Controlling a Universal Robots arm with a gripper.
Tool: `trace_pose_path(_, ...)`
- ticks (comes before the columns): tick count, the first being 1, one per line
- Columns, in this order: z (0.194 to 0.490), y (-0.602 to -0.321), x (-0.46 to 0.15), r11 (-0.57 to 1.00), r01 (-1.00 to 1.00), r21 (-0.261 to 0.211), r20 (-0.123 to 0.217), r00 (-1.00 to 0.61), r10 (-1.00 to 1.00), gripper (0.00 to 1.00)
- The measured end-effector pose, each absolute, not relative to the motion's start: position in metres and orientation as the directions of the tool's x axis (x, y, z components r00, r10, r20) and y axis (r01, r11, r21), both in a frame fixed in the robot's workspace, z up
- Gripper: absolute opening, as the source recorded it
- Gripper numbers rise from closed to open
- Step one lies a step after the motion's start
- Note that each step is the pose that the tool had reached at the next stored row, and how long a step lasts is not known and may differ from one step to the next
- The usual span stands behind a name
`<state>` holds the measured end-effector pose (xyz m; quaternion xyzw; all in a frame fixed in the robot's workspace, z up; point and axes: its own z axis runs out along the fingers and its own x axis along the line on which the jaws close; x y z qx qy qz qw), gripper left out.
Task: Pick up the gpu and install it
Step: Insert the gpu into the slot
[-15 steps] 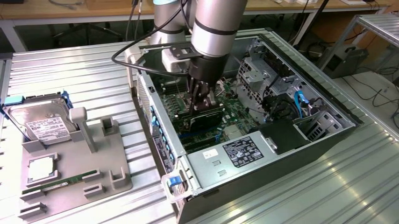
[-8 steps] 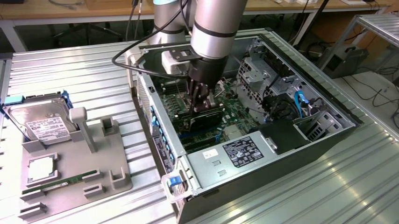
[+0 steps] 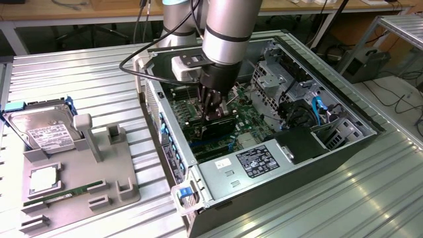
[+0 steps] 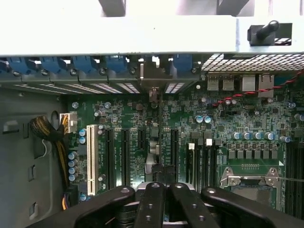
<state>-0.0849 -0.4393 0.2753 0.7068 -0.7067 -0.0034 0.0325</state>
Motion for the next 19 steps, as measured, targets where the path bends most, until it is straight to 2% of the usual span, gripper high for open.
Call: trace_pose_path(19,0.2729,-0.4408,-0.084,0.001,-0.999,0.051,0.041,0.001,-0.999,0.11)
